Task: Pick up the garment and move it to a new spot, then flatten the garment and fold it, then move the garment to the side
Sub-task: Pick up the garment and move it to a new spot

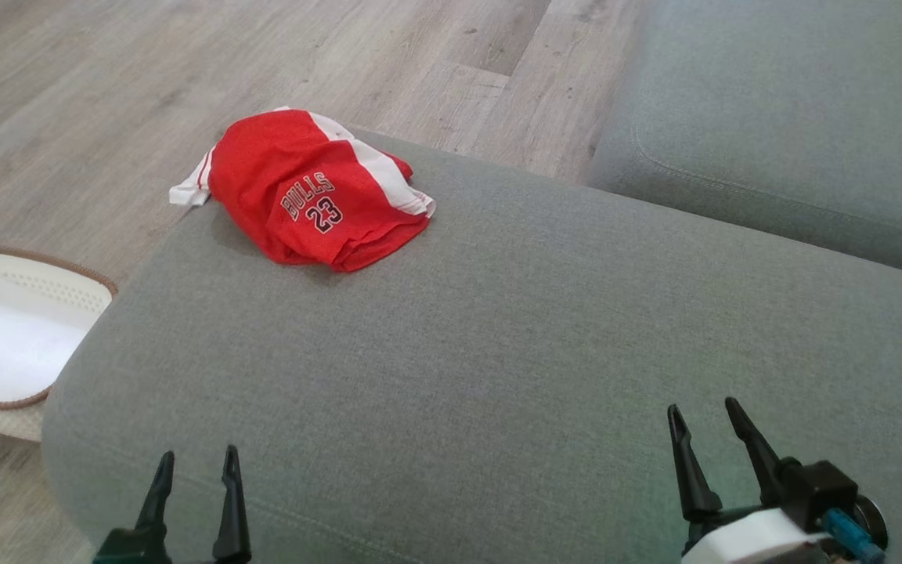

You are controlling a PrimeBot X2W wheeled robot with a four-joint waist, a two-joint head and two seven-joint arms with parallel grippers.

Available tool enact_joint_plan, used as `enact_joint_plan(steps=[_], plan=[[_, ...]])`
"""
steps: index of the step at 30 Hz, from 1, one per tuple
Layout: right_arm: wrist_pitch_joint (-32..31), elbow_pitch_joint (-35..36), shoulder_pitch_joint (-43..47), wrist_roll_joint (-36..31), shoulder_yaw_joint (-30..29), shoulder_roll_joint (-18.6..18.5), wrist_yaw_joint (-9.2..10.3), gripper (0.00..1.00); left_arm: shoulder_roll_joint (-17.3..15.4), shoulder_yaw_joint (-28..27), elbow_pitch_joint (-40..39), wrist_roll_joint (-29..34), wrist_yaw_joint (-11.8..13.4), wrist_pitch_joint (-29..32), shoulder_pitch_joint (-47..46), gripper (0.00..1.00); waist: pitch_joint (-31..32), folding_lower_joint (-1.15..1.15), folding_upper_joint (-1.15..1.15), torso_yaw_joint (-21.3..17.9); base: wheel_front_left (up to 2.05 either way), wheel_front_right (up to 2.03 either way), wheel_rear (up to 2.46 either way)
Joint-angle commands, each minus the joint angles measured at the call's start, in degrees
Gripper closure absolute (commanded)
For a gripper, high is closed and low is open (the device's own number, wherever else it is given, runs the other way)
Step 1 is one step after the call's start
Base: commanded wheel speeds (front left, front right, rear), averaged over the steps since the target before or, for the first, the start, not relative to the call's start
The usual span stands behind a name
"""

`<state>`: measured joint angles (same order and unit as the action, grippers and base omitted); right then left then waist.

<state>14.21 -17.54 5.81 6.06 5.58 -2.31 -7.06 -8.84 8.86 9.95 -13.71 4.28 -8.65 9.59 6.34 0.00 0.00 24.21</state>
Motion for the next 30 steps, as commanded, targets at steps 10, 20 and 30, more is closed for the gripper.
enact_joint_plan(steps=[10, 20, 30], plan=[[0.79, 1.38, -3.59, -0.13, 1.66, -0.56, -0.43, 0.00, -0.79, -2.22, -2.53, -0.83, 1.02, -0.81, -2.68, 0.00, -0.12, 0.00, 0.00, 0.10, 0.00, 0.00, 0.00], [0.79, 3.08, -3.16, -2.09, -0.32, -0.56, -0.43, 0.00, -4.27, -5.18, -9.80, -2.34, 0.86, 0.49, -5.68, 0.00, -2.48, 0.00, 0.00, -2.13, 0.00, 0.00, 0.00], [0.77, 4.43, -5.37, -5.53, -0.83, -0.56, -0.43, 0.00, -16.70, -9.97, -16.49, -1.48, -2.56, 9.23, -22.88, 0.00, -7.83, 0.00, 0.00, -6.21, 0.00, 0.00, 0.00]])
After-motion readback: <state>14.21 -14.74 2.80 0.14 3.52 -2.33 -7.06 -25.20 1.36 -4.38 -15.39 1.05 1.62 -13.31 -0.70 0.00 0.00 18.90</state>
